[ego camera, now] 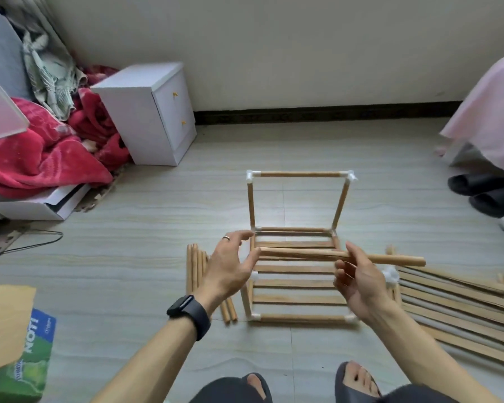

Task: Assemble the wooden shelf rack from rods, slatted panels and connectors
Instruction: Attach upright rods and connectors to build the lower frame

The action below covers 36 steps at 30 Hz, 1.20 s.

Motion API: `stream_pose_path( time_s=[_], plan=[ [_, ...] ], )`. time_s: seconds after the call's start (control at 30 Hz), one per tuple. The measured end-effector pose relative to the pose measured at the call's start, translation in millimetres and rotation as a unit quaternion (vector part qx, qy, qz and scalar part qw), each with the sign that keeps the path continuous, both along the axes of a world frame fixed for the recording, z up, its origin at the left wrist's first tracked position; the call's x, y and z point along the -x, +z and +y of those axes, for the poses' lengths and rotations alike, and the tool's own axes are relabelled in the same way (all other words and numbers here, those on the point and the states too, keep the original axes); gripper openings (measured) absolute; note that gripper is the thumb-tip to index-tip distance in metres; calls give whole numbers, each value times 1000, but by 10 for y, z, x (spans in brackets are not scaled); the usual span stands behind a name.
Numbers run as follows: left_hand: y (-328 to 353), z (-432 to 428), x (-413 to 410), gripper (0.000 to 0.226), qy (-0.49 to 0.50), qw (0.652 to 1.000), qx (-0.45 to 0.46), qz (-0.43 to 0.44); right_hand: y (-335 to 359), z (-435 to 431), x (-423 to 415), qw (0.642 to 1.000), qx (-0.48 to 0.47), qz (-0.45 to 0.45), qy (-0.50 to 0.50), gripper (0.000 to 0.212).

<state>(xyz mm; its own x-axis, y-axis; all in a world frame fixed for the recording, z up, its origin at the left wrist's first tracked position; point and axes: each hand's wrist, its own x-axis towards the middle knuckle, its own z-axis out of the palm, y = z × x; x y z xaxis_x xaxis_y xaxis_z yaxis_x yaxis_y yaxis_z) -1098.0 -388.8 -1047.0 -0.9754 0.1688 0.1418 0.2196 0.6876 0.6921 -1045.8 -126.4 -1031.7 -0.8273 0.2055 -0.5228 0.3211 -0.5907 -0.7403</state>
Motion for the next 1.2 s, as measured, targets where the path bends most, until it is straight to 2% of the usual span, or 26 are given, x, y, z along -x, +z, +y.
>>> stream_pose_path(
  time_s=[0.03,0.1,0.13,0.2,0.53,0.77,0.93,1.07,1.2],
  plan=[
    [-49,41,29,45,54,994,-47,-81,-33,75,-58,1000,-2,-12,-17,28],
    [-147,86,72,50,134,954,-142,-226,-137,170,-177,999,-2,-31,-26,26],
    [-200,94,71,48,146,940,-156,-267,-194,180,-229,999,-2,-36,-18,26],
    [-292,114,27,45,125,939,-118,-299,-293,154,-299,999,0,-45,5,25],
    [-457,145,-20,50,110,942,-115,-297,-552,-12,-301,993,90,-73,20,20],
    [-592,142,29,49,136,943,-135,-271,-614,-32,-281,995,82,-48,10,19],
    [-668,97,36,47,124,944,-153,-265,-598,-1,-141,995,72,-48,43,32],
    [-677,68,16,48,139,943,-163,-254,-641,-70,-36,992,85,-54,71,21],
    [-734,133,-109,47,140,943,-166,-251,-734,-167,41,992,88,-58,67,19]
  ],
)
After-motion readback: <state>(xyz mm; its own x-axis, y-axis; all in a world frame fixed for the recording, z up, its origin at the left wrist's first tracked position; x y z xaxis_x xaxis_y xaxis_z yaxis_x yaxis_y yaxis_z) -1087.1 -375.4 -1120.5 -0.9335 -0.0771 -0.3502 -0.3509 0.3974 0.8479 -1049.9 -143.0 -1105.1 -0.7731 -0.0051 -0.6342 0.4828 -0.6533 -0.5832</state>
